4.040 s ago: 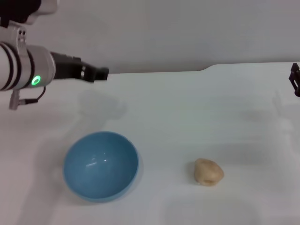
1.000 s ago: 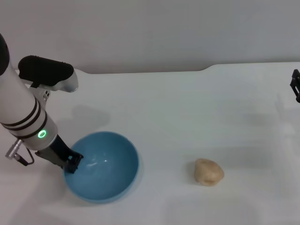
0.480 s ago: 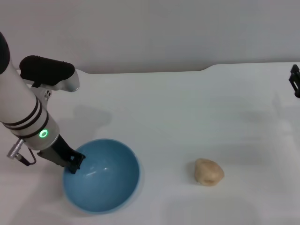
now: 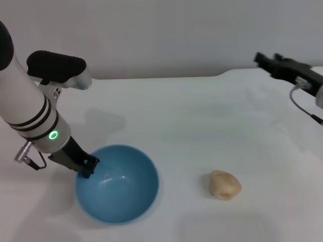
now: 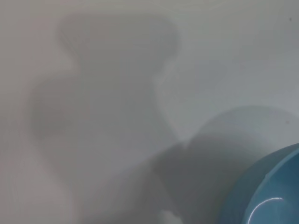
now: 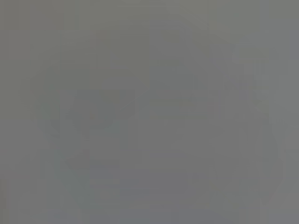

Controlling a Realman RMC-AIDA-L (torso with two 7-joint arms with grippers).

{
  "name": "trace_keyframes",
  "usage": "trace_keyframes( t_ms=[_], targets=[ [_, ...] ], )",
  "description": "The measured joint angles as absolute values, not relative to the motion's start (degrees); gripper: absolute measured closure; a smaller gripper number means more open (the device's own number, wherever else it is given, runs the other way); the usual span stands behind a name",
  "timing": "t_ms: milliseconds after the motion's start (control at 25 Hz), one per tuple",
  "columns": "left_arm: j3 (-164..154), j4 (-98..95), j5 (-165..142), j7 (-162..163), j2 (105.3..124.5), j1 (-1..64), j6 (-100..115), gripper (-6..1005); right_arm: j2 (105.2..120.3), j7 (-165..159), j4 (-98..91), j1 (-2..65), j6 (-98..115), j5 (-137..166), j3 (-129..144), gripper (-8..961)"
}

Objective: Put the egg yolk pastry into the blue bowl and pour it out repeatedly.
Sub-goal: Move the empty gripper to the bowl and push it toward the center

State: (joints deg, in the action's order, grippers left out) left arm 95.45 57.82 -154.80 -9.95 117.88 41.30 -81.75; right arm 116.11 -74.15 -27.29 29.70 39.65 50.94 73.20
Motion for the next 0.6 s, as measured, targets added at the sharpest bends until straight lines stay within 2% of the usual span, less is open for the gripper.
trace_keyframes(
  t_ms=[360,600],
  targets=[
    [95.3,57.9,-154.8,-9.9,117.86,41.7,-81.5,982,111.68,-118.1,-27.0,39.9,47.4,94.3,72.7,399],
    [94.9,58.0,-154.8,-10.0,117.85,41.8,-81.4,981,109.64,-132.8,-27.8,45.5,60.2,116.7,70.0,399]
  ],
)
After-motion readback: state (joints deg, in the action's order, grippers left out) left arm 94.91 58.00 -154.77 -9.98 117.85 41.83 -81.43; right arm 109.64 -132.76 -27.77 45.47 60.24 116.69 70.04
